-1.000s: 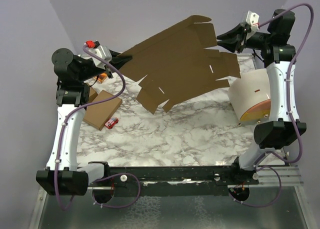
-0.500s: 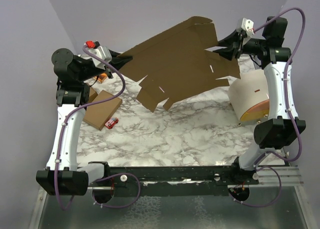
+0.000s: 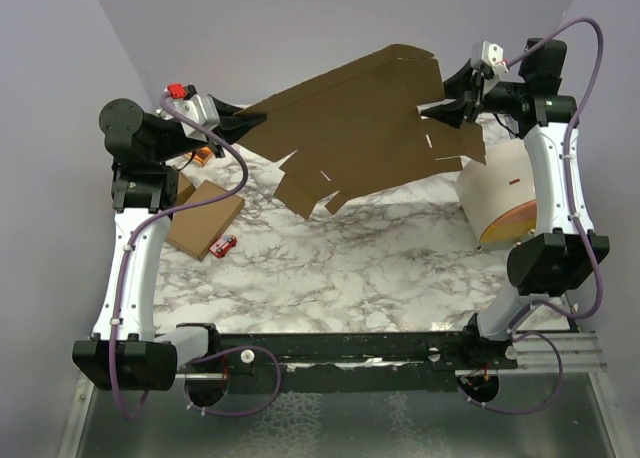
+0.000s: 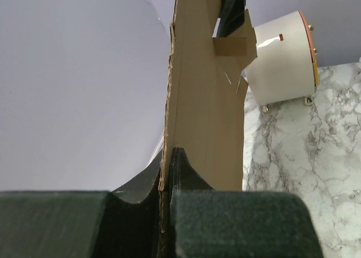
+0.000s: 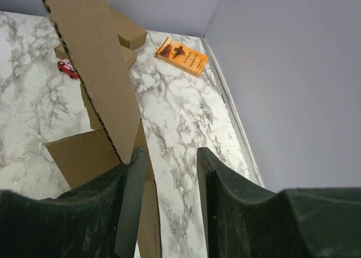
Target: Fold the paper box
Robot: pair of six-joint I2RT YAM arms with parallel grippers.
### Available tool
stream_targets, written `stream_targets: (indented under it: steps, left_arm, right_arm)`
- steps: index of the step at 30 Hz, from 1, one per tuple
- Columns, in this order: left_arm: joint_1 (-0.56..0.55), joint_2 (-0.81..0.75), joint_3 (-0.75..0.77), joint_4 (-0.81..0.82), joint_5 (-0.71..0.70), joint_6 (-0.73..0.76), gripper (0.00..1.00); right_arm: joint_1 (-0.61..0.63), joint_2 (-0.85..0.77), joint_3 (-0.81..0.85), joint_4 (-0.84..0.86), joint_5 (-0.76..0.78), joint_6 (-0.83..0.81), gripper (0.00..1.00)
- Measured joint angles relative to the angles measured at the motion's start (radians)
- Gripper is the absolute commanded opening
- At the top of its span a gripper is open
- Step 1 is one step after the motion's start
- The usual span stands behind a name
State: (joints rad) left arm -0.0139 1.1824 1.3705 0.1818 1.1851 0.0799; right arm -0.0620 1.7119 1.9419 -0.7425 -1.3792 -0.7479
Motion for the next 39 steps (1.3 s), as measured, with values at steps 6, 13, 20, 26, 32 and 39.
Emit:
stream_targets:
  steps: [6,13,20,26,32,39]
  left_arm:
    - [0.006,0.006,0.0,0.019,0.012,-0.011,0.0]
    - [0.006,0.026,0.0,0.029,0.012,-0.022,0.0]
    - [0.006,0.028,-0.004,0.081,0.046,-0.051,0.0]
    - [0.008,0.029,-0.01,0.102,0.066,-0.068,0.0]
    - [0.014,0.029,-0.012,0.117,0.066,-0.071,0.0]
    - [0.031,0.029,-0.014,0.133,0.058,-0.071,0.0]
  right_arm:
    - [0.007,0.003,-0.014,-0.008,-0.043,-0.004,0.45]
    - [0.016,0.003,-0.016,-0.075,-0.06,-0.061,0.45]
    - [0.04,0.02,-0.015,-0.104,-0.061,-0.08,0.38]
    - [0.056,0.054,-0.015,-0.103,-0.069,-0.071,0.28]
    - [0.056,0.054,-0.016,-0.103,-0.083,-0.074,0.06]
    - [0.058,0.054,-0.019,-0.105,-0.097,-0.081,0.01]
